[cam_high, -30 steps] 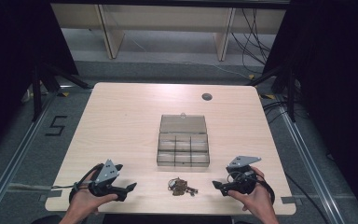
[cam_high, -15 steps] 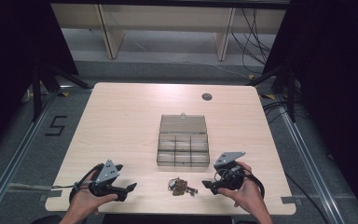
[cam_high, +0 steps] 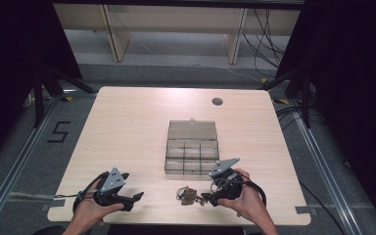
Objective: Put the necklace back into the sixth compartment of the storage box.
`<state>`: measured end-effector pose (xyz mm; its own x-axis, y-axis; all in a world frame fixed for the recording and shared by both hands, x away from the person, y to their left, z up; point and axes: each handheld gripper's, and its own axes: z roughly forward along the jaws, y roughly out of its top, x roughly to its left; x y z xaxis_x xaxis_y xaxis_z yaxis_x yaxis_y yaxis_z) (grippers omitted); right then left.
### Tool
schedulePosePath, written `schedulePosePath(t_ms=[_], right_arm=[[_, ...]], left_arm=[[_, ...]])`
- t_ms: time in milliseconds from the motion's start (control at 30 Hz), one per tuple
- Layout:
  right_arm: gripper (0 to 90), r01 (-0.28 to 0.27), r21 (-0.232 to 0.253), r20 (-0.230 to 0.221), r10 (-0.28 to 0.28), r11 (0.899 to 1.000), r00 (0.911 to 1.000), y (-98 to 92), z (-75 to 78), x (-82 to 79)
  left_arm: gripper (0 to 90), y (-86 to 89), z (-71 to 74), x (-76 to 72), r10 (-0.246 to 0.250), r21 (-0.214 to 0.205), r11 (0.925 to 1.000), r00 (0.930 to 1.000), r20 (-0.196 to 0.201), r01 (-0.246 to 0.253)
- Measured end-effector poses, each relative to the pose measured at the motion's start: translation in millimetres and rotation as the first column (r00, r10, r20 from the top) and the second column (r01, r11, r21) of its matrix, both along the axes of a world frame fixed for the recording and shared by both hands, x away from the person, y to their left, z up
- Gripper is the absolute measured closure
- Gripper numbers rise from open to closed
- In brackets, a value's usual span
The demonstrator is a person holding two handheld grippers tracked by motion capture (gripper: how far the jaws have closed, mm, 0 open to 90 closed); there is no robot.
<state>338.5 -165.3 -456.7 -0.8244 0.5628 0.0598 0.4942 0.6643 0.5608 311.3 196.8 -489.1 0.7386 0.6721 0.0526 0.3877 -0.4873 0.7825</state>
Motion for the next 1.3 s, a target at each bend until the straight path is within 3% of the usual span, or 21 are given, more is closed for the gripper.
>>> schedulePosePath(t_ms=[67, 133, 167, 233, 333, 400, 467, 533, 567, 600, 800, 867, 1300], right_arm=[[29.1, -0.038, -0.003, 0.002, 0.038, 0.999, 0.9993, 5.1, -0.9, 0.4], [29.2, -0.056, -0.007, -0.027, 0.056, 0.998, 0.9981, 9.8, -1.1, 0.5], [29.3, -0.058, -0.005, -0.004, 0.058, 0.998, 0.9983, 12.7, -3.2, 0.9], [30.4, -0.093, -0.014, -0.015, 0.092, 0.996, 0.9956, 17.5, -4.1, 2.1], [31.3, -0.099, -0.034, -0.039, 0.098, 0.994, 0.9944, 23.8, -6.8, 2.5], [31.4, -0.111, -0.038, -0.033, 0.11, 0.993, 0.9934, 25.4, -8.1, 3.8], [32.1, -0.112, -0.051, -0.056, 0.109, 0.992, 0.9925, 30.5, -10.1, 4.6], [32.1, -0.129, -0.05, -0.056, 0.126, 0.99, 0.9905, 33.5, -11.1, 7.4], [32.1, -0.13, -0.053, -0.06, 0.127, 0.99, 0.9901, 35.5, -11.4, 8.1], [32.1, -0.149, -0.059, -0.045, 0.146, 0.987, 0.9882, 37.5, -12.6, 10.2], [32.9, -0.166, -0.086, -0.061, 0.162, 0.982, 0.985, 48.7, -14.2, 13.3], [33.5, -0.175, -0.092, -0.077, 0.169, 0.98, 0.9827, 52.8, -15.5, 15.1], [37.3, -0.211, -0.125, -0.101, 0.199, 0.97, 0.9748, 63.0, -24.3, 20.1]], left_arm=[[17.3, -1.0, -0.8, -1.0, 0.015, -0.011, 0.9998, 0.9998, -0.014, -0.015], [17.3, -1.2, -0.9, -1.1, 0.016, -0.011, 0.9998, 0.9998, -0.014, -0.016], [17.3, -2.3, -1.0, -1.2, 0.01, -0.022, 0.9997, 0.9999, -0.006, -0.01], [17.3, -2.0, -0.8, -0.8, 0.004, -0.018, 0.9998, 1.0, 0.0, -0.004], [17.3, -3.1, -1.4, -1.9, 0.018, -0.029, 0.9994, 0.9997, -0.014, -0.018], [17.3, -3.2, -1.5, -2.0, 0.019, -0.029, 0.9994, 0.9997, -0.015, -0.019], [17.3, -2.5, -0.9, -1.3, 0.011, -0.023, 0.9997, 0.9999, -0.005, -0.011], [17.3, -1.0, -0.2, -0.4, 0.0, -0.001, 1.0, 1.0, 0.002, 0.0], [17.3, -2.0, -0.8, -0.8, 0.006, -0.018, 0.9998, 1.0, 0.001, -0.006], [17.3, -2.0, -0.9, -0.7, 0.005, -0.016, 0.9999, 1.0, 0.0, -0.005], [17.4, -2.0, -0.8, -0.9, 0.006, -0.022, 0.9997, 1.0, 0.002, -0.006], [17.4, -0.5, 0.4, -0.6, -0.004, -0.004, 1.0, 1.0, 0.003, 0.004], [17.4, -0.5, 0.8, -1.3, 0.004, -0.011, 0.9999, 1.0, -0.001, -0.004]])
